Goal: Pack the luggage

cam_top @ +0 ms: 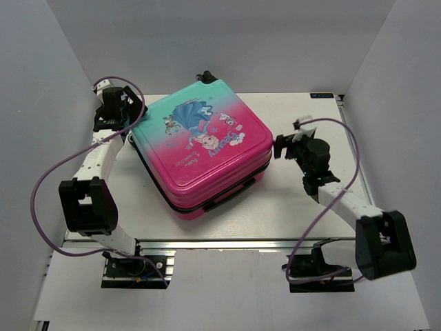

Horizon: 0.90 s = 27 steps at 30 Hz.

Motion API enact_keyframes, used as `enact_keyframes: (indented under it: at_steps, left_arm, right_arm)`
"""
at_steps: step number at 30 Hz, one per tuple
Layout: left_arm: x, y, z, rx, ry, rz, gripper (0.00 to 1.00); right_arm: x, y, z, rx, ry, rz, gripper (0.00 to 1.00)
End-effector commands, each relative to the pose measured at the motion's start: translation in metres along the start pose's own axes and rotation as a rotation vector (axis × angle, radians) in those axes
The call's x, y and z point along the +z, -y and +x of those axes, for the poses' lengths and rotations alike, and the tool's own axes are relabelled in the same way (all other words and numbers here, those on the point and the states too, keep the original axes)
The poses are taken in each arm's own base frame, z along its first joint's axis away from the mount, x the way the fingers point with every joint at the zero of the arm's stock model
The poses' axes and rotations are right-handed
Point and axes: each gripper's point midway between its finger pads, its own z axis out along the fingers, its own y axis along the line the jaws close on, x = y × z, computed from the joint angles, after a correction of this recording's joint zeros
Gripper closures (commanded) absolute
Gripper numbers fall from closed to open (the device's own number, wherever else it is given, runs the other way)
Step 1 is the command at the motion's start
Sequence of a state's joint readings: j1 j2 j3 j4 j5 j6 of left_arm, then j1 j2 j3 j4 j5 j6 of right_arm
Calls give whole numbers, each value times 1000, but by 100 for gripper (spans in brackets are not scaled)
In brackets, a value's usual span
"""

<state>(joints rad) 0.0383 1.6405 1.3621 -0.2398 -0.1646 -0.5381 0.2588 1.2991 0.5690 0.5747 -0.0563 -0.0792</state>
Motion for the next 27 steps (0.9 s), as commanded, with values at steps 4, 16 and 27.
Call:
enact_keyframes:
  at_steps: [4,16,27]
  left_arm:
    - [-91,-6,-32,34,31,-57,2]
    - [-236,-5,-80,-28,148,10,2]
    - [-273,-45,-95,-5,245,-148,2]
  right_arm:
    - [-59,52,-164,191,445,341,11]
    - [-95,74,-192,260,308,482,11]
    - [-112,79,-199,260,328,515,11]
